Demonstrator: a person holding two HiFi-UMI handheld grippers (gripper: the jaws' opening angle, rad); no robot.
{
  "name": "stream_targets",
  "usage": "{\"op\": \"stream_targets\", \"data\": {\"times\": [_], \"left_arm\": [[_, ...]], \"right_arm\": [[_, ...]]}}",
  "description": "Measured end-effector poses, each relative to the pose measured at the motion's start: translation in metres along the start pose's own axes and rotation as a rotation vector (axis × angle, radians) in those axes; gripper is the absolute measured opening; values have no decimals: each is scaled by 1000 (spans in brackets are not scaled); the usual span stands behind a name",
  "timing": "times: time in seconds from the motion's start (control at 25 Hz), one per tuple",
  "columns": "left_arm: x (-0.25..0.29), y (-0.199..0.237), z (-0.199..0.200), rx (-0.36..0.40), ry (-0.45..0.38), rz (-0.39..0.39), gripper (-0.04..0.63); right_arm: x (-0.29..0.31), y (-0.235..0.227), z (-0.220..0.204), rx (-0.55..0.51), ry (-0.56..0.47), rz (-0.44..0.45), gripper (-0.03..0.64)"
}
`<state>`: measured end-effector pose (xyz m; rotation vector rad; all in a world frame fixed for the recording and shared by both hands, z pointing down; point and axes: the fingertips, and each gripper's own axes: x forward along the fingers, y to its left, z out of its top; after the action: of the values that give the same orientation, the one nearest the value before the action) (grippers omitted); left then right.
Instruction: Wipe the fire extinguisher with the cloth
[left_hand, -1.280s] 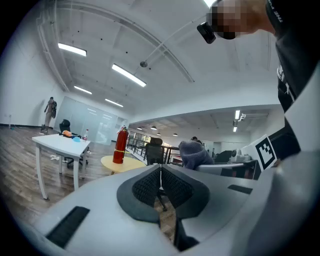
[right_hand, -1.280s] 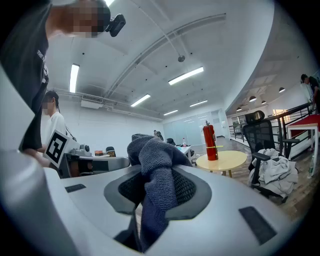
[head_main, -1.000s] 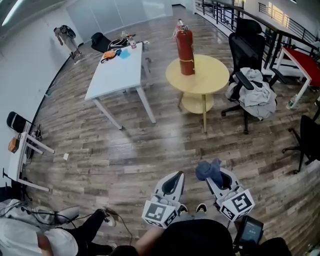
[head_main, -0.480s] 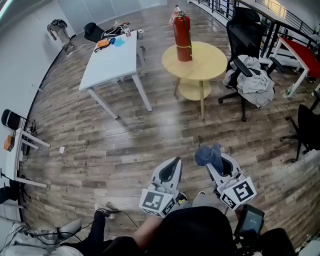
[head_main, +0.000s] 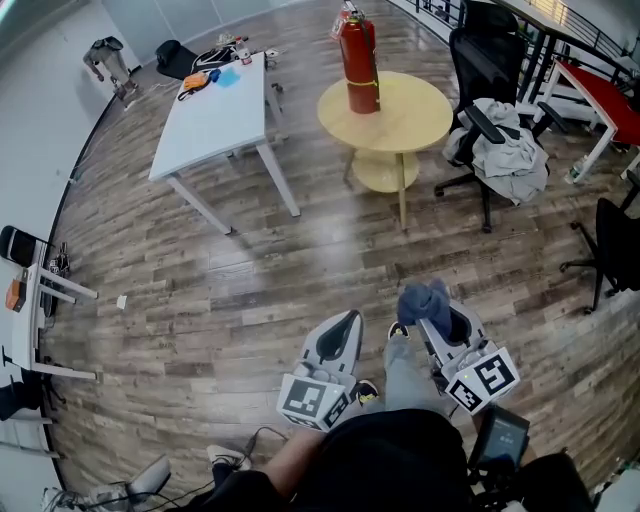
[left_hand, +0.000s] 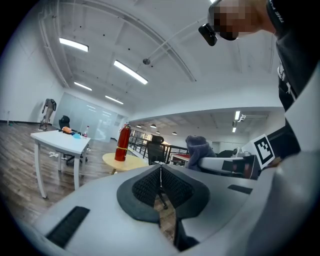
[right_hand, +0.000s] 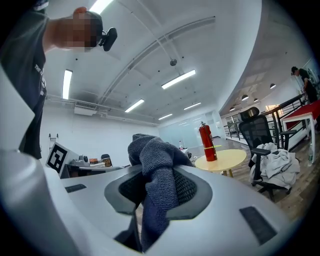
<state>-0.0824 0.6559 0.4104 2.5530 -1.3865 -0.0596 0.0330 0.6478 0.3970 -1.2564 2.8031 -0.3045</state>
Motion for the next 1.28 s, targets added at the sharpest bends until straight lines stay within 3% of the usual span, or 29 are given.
{"op": "stream_targets", "data": {"times": [0.56,0.92,1.28], "left_arm": [[127,53,6,13,39,3,23],[209,63,16,40,54,8,23],[246,69,27,69,60,37,23]], "right_arm": [[89,-109,-2,11,47,10,109],[125,-186,19,21,26,34,109],[136,-224,29,18,10,38,109]]}}
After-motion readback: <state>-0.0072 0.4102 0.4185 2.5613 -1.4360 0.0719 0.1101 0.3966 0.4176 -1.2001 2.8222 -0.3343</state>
